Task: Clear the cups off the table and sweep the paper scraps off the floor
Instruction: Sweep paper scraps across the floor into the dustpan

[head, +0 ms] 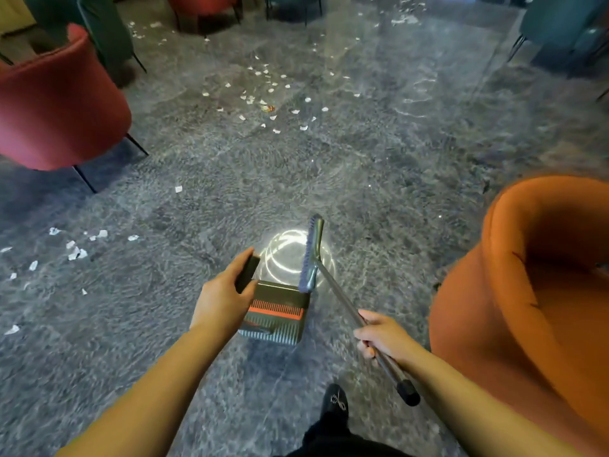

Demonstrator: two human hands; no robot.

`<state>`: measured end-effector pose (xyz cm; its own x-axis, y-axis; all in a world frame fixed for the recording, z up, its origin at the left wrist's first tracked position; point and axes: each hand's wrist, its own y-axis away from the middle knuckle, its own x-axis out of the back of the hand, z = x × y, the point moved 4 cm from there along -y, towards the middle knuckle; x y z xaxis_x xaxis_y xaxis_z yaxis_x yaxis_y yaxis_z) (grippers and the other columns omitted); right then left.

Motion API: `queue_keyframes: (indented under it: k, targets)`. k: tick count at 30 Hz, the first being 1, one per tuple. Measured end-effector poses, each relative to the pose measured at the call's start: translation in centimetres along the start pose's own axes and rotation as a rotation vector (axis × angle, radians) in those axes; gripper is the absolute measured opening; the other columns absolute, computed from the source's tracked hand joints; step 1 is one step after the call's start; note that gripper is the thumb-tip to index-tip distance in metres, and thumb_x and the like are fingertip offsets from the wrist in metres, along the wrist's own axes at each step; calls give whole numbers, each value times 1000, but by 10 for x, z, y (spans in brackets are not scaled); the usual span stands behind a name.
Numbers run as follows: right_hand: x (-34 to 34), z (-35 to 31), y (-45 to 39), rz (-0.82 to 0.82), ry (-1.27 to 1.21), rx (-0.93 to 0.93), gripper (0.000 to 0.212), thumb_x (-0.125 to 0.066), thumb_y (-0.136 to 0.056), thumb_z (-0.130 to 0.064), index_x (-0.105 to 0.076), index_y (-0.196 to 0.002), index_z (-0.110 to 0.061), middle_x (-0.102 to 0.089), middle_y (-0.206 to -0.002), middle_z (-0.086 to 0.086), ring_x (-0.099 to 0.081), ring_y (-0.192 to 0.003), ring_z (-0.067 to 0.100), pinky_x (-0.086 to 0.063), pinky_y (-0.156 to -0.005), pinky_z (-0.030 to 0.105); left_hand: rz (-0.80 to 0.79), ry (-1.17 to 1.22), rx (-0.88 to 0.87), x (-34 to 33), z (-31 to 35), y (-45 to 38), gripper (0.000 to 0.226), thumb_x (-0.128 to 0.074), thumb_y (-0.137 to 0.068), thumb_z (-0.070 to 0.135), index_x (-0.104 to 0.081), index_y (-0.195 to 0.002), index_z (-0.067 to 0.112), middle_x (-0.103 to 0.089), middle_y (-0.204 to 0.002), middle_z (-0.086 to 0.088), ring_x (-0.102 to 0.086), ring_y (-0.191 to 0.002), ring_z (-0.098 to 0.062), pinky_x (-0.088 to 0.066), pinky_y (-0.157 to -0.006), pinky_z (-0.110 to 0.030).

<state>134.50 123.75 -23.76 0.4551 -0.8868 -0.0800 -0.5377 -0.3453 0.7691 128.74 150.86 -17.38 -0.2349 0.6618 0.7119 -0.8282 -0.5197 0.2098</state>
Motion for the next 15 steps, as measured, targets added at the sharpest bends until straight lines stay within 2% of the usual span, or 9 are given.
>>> queue_keyframes:
  k: [4,7,9,13,15]
  targets:
    - [2,-67,-50,5,26,0,54,-46,-93,12,-33,-144,1,-44,-70,11,-40,-40,14,-32,-36,23,21,20,10,15,17,-72,61,-62,-91,28,-36,-140,52,-64,-99,-1,-62,-73,-24,-56,-70,-38]
    - [-5,-108,-81,3,16,-3,40,-44,-94,11,-45,-133,6,-36,-63,8,-36,-37,12,-29,-34,19,32,32,3,26,22,-123,62,-63,-90,27,-37,-140,51,-67,-108,-2,-65,-86,-23,-53,-78,-32]
    - [-14,-139,-109,-9,2,2,33,-42,-95,10,-51,-126,3,-33,-61,7,-36,-36,11,-29,-34,17,33,14,-2,34,25,-167,62,-64,-90,28,-36,-141,50,-68,-113,-3,-65,-96,-21,-49,-81,-28]
    - [-16,-195,-168,53,-50,-12,44,-44,-94,11,-43,-135,-3,-37,-59,6,-37,-34,11,-29,-35,17,-19,-3,-23,46,40,-261,62,-64,-90,28,-36,-141,49,-69,-106,-5,-64,-84,-22,-50,-73,-31]
    - [-17,-216,-188,84,-33,-28,43,-44,-94,10,-45,-135,0,-40,-57,7,-38,-34,12,-30,-35,17,-52,-6,-35,50,47,-296,62,-64,-90,27,-36,-142,48,-68,-103,-4,-64,-80,-22,-50,-70,-32]
